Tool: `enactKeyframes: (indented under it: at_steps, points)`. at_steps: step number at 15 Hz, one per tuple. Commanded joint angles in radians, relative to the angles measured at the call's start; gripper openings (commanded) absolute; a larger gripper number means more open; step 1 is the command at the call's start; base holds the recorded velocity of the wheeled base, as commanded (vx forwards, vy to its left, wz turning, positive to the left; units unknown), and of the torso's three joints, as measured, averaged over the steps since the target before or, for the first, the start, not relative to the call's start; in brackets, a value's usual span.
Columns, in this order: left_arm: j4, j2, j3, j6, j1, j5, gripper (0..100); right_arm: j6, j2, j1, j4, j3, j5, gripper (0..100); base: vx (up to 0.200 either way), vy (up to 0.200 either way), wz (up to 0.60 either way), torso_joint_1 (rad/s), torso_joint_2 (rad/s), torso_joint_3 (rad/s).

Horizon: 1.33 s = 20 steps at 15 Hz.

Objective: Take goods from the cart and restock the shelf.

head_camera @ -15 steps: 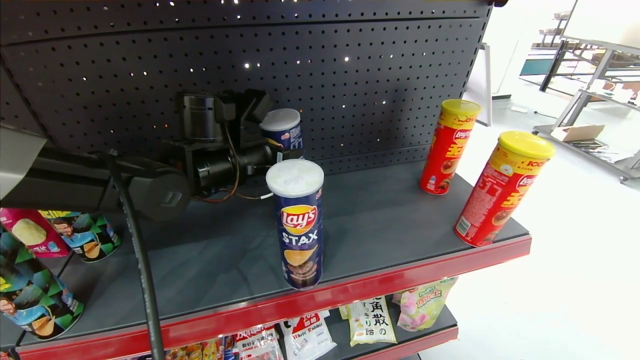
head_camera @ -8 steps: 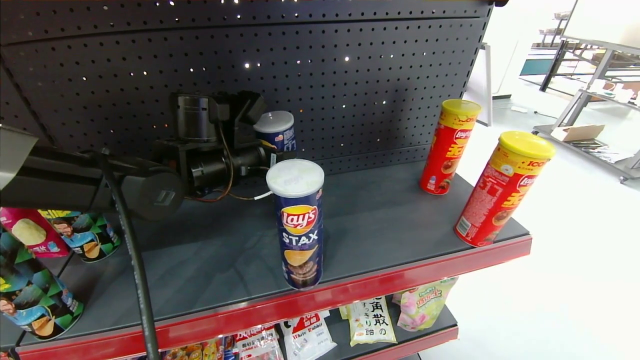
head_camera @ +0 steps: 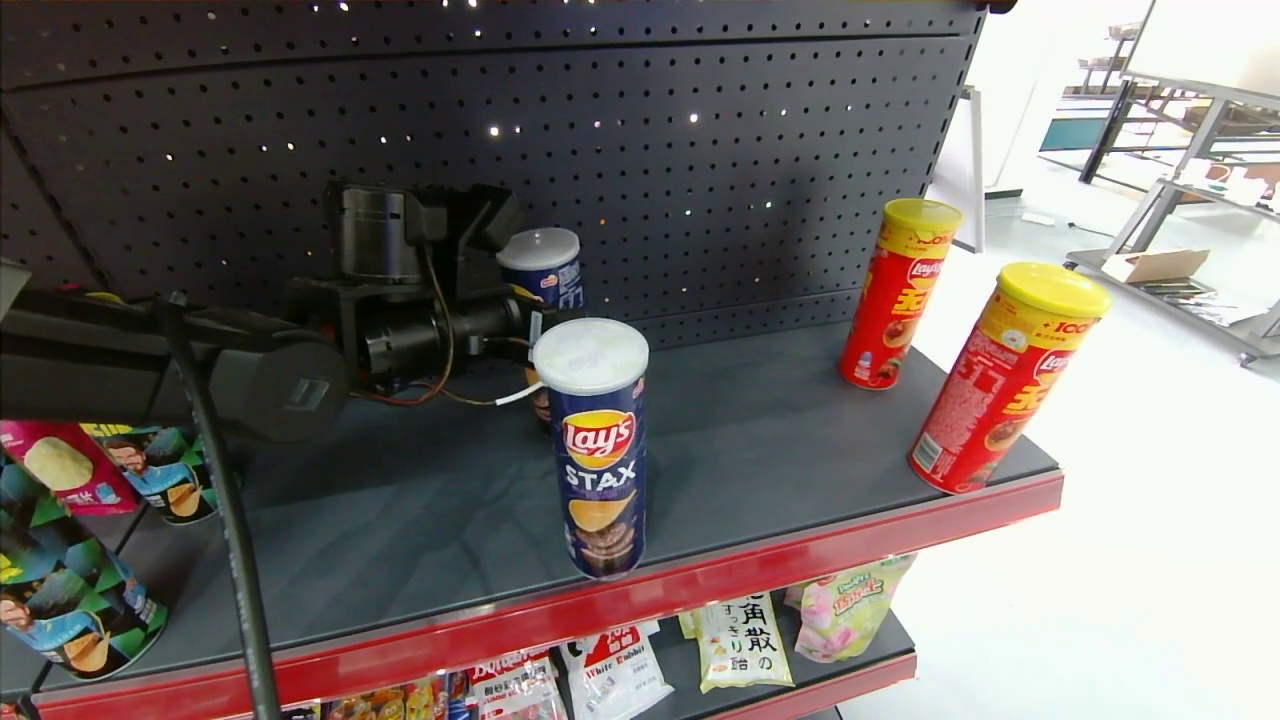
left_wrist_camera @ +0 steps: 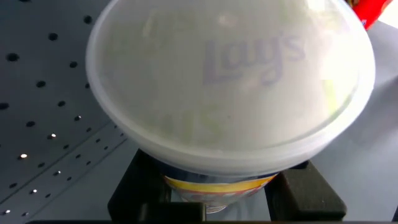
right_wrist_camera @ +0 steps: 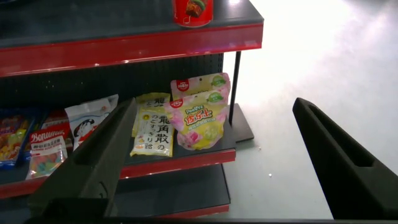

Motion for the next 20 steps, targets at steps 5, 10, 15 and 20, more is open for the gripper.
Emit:
enactKeyframes:
  at_steps: [5,10,15,20]
  points:
    - [-0.037,0.017,-0.005,0.000,-0.009,-0.001,0,0.000,0.001,0.000,0.000,0.000,0.000,100,0.000,0.000,0.00,0.000,0.00,0.000]
    - [-0.063,0.028,-0.007,0.000,-0.015,-0.002,0,0.000,0.001,0.000,0.000,0.000,0.000,100,0.000,0.000,0.00,0.000,0.00,0.000]
    - [-0.055,0.029,0.000,0.008,-0.015,0.002,0,0.000,0.001,0.000,0.000,0.000,0.000,100,0.000,0.000,0.00,0.000,0.00,0.000]
    - [-0.058,0.040,0.001,0.008,-0.015,0.004,0,0.000,0.001,0.000,0.000,0.000,0.000,100,0.000,0.000,0.00,0.000,0.00,0.000]
